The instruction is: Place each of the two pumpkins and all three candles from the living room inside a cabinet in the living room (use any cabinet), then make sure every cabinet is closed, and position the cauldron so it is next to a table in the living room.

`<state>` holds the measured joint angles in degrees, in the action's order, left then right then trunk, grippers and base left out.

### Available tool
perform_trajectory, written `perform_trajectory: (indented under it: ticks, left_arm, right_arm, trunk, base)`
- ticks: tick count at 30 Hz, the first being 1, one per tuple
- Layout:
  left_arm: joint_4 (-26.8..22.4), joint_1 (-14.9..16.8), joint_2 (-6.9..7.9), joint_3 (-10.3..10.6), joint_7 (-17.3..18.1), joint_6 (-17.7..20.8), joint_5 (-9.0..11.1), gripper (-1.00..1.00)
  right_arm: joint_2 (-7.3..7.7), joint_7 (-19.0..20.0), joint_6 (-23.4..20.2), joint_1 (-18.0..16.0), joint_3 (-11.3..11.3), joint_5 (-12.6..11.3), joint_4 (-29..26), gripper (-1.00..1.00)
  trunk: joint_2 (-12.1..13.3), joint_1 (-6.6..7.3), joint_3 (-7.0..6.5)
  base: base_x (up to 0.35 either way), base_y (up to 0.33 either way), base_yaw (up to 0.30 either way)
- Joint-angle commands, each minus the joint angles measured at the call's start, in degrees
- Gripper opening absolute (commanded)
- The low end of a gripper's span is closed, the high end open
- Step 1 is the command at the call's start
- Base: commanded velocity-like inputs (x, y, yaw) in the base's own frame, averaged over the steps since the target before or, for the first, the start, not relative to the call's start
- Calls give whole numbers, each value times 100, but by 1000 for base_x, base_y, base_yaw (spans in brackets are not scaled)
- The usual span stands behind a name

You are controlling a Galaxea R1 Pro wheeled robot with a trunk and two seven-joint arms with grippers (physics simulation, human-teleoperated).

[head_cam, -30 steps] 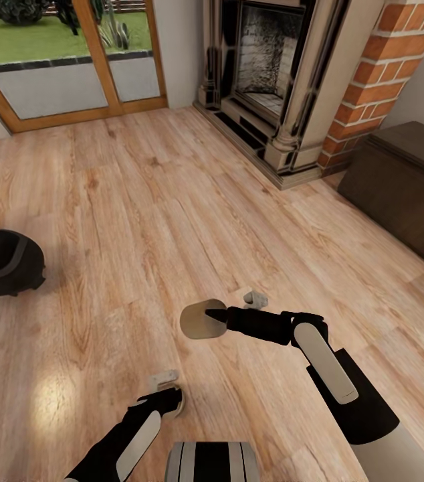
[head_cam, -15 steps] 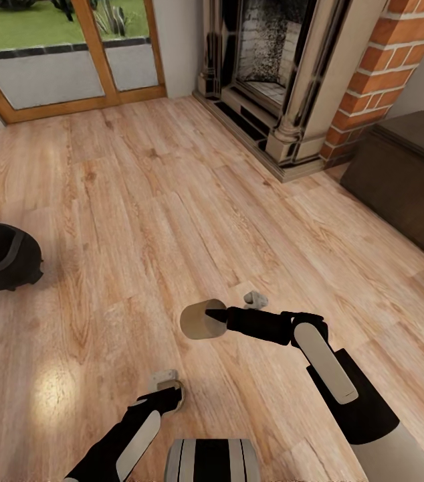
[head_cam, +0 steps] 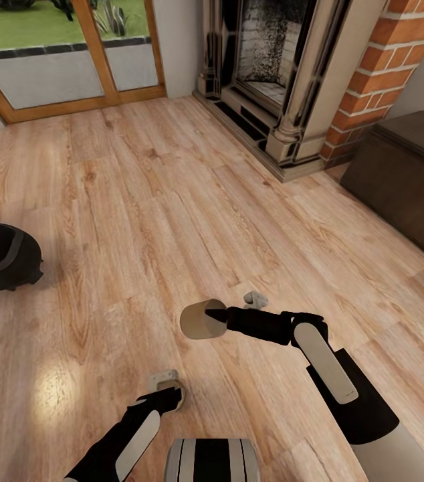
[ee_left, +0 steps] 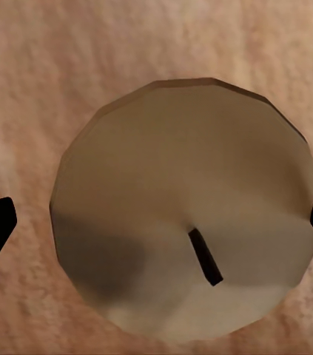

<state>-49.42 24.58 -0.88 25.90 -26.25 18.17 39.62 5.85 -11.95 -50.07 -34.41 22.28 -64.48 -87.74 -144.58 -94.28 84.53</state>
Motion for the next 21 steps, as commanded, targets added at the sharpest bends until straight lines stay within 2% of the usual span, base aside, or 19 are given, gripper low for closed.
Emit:
perform_trajectory:
  ticks: [1, 11, 12, 21]
  left_arm:
    - [-6, 0, 8, 13, -44, 20, 45, 100]
    - [-6, 0, 23, -25, -28, 20, 85, 100]
    - [-5, -2, 25, -28, -24, 22, 96, -100]
    - [-7, 3, 43, -54, -13, 20, 120, -100]
  right_arm:
    - [4, -60, -2, -4, 7, -64, -6, -100]
    - [4, -61, -3, -4, 4, -64, -6, -100]
    - [6, -60, -3, -4, 4, -64, -6, -100]
    - [6, -59, -3, -4, 4, -64, -6, -100]
  trunk:
    - [-1, 0, 4]
    - [-1, 0, 4]
    - [-1, 0, 4]
    - [-1, 0, 4]
  base:
    - [0, 0, 0]
    - [0, 0, 0]
    - [0, 0, 0]
    - [0, 0, 0]
